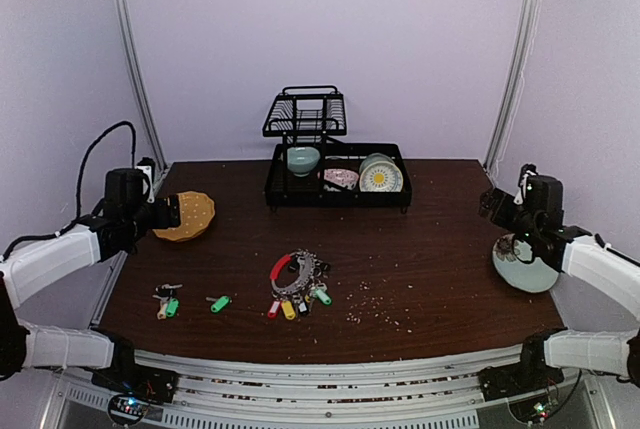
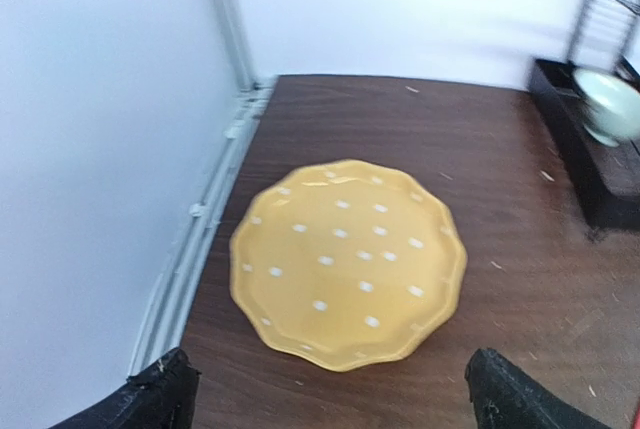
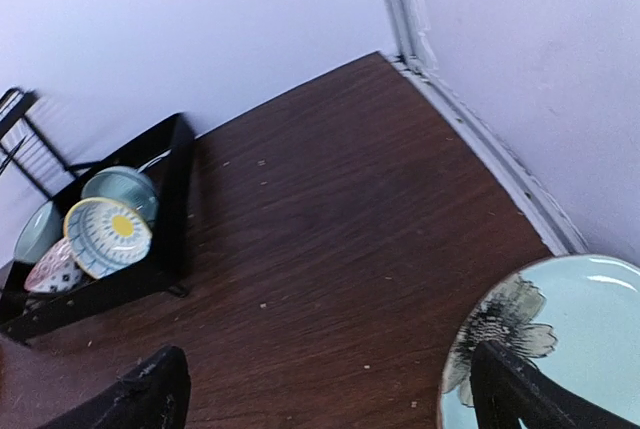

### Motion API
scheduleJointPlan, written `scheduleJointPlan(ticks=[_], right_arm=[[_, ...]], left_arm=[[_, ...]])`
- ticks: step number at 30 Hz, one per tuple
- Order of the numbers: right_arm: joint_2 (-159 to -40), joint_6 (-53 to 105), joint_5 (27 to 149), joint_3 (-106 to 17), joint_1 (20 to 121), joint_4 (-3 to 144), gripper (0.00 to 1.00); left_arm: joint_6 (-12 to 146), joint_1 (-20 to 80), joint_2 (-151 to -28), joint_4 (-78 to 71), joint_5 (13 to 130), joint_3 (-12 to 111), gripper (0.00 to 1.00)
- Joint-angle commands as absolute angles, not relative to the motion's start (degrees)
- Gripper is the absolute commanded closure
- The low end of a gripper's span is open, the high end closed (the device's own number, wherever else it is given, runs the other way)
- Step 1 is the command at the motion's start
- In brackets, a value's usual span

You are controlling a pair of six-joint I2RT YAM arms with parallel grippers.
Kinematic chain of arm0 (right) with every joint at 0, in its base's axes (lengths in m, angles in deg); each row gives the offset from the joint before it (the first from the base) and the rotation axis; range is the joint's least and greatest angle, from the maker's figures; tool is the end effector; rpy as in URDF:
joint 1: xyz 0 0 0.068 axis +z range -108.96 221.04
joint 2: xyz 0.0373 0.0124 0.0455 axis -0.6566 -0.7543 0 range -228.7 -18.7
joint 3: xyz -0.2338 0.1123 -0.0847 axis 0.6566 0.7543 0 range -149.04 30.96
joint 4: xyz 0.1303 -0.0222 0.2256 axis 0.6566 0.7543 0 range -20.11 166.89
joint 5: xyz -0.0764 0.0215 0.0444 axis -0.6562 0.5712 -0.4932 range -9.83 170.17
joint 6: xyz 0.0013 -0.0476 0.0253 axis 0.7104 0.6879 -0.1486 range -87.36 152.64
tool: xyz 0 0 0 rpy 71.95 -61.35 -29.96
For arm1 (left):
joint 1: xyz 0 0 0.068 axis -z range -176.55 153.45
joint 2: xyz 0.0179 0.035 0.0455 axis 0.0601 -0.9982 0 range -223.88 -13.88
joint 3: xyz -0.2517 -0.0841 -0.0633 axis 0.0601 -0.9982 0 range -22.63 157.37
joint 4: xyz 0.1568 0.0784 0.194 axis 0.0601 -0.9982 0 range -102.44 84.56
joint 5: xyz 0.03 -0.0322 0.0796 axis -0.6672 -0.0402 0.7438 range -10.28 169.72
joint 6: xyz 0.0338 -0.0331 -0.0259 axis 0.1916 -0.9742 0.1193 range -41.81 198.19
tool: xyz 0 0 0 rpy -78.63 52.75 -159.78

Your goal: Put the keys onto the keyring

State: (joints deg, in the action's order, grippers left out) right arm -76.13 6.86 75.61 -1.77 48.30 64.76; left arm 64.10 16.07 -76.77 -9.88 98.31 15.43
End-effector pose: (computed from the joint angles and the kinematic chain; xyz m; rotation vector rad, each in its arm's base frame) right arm 0.2272 0.0260 0.2515 0.3627 1.8892 0.3125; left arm 0.2379 -0.0418 0.2473 -0.2220 2.0410 0.0488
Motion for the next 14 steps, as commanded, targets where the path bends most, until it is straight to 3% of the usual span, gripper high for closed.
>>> scheduleJointPlan(ticks=[1, 6, 14], right_arm=[[-74.1, 0.4, 67.0, 6.2, 45.1, 53.7, 0.0], [-74.5, 0.2, 57.9, 10.5, 45.0, 48.4, 0.0], [-76.5, 2.9, 58.7, 11.0, 45.0, 46.5, 0.0]], left_arm=[[59.1, 8.9, -76.6, 6.0, 100.9, 10.3, 0.02], [61.3, 7.1, -76.1, 18.3, 102.4, 3.8, 0.02], [64.1, 7.1, -75.9, 26.1, 103.1, -0.5, 0.02]])
